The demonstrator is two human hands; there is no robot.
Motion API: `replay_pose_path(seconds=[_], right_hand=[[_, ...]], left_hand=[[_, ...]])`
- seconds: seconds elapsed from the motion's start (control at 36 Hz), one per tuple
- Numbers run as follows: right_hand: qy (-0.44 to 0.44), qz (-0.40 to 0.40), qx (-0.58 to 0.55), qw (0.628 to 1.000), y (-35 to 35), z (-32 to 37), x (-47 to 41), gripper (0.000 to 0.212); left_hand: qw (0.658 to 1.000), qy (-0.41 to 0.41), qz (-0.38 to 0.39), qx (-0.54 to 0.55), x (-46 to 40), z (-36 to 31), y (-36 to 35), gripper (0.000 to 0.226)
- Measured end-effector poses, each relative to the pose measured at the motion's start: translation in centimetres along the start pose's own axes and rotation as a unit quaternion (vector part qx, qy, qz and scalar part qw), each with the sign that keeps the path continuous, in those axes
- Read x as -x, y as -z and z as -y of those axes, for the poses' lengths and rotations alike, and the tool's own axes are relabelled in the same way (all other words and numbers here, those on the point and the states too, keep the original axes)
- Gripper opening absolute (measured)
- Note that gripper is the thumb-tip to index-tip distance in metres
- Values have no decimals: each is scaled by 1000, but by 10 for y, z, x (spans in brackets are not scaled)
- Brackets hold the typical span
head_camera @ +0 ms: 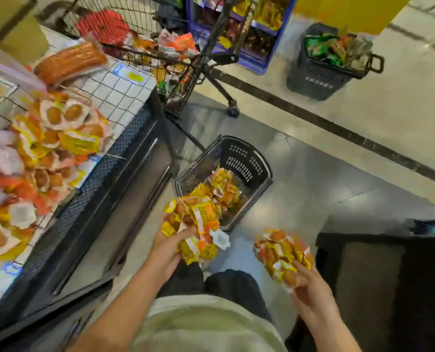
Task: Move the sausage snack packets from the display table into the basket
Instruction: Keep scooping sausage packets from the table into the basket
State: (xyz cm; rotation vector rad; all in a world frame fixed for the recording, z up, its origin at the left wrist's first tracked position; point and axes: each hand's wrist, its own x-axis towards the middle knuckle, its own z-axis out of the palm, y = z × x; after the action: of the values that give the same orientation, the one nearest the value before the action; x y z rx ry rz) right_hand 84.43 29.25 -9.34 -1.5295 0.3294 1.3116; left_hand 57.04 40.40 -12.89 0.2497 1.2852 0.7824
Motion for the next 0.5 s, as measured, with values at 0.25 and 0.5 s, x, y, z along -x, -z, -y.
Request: replay_pose_path(seconds=[0.25, 0.5], right_hand=[[-7, 37, 102, 994, -57, 12, -106, 42], [24, 57, 275, 959, -121, -6, -300, 38]], left_hand=[[997, 19, -71, -7, -122, 30, -8, 43], [992, 31, -119, 24, -257, 103, -26, 46]])
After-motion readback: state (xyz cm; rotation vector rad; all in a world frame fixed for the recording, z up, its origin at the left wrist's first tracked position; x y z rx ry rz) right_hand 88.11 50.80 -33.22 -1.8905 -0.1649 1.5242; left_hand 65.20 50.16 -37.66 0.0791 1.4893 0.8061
